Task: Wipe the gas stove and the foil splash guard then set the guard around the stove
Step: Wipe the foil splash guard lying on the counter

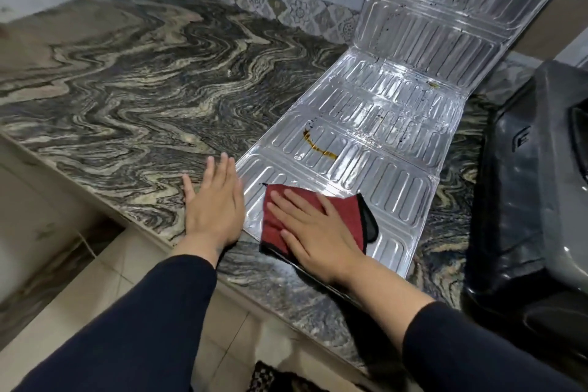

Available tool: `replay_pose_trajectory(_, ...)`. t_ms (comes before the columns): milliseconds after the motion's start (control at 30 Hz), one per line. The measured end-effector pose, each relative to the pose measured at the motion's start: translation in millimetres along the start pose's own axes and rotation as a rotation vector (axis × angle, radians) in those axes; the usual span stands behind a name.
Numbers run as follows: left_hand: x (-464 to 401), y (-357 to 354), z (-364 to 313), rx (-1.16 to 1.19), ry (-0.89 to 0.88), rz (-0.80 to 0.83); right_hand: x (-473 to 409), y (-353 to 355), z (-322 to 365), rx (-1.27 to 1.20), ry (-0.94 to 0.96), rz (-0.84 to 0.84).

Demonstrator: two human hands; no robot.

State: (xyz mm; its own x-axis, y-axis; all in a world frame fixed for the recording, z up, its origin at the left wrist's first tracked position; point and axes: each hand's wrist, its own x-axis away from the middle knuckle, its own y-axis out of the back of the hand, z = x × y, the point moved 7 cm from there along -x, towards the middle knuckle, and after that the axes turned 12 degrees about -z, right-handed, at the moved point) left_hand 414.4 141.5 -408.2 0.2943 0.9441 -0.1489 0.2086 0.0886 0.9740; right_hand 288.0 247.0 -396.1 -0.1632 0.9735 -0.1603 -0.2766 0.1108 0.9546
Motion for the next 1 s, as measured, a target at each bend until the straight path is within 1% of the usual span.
replay_pose_trajectory(133, -3, 0, 1, 0.033, 0.009, -0.007, -43, -14, 6, -0.003, 0.159, 0.043)
replay_pose_trajectory(200, -2, -1, 2, 0.028, 0.012, -0.008, -62, -19, -2, 0.007, 0.164, 0.043)
replay_pose_trajectory(367, 0, 1, 0, -0.004, 0.005, 0.012, -108, -6, -68, 0.073, -0.024, -0.03)
replay_pose_trajectory(567, -1, -3, 1, -0.015, 0.013, 0.004, -147, 11, -154, 0.144, -0.294, -0.083)
replay_pose_trajectory(633, -1, -2, 0, -0.022, 0.01, -0.01, -152, 11, -165, 0.166, -0.4, -0.084)
replay_pose_trajectory(700, -1, -3, -1, -0.021, 0.013, -0.005, -153, 6, -153, 0.172, -0.448, -0.073)
replay_pose_trajectory(733, -1, -3, -1, -0.019, 0.017, -0.003, -151, 4, -138, 0.17, -0.426, -0.078)
replay_pose_trajectory(800, -1, -2, -3, -0.017, 0.018, -0.009, -141, -1, -103, 0.149, -0.325, -0.088)
replay_pose_trajectory(900, -1, -1, -3, -0.011, 0.021, -0.008, -114, -10, -56, 0.112, -0.178, -0.037)
replay_pose_trajectory(1000, 1, 1, -3, -0.005, 0.02, 0.017, -80, -6, -38, 0.082, -0.068, -0.013)
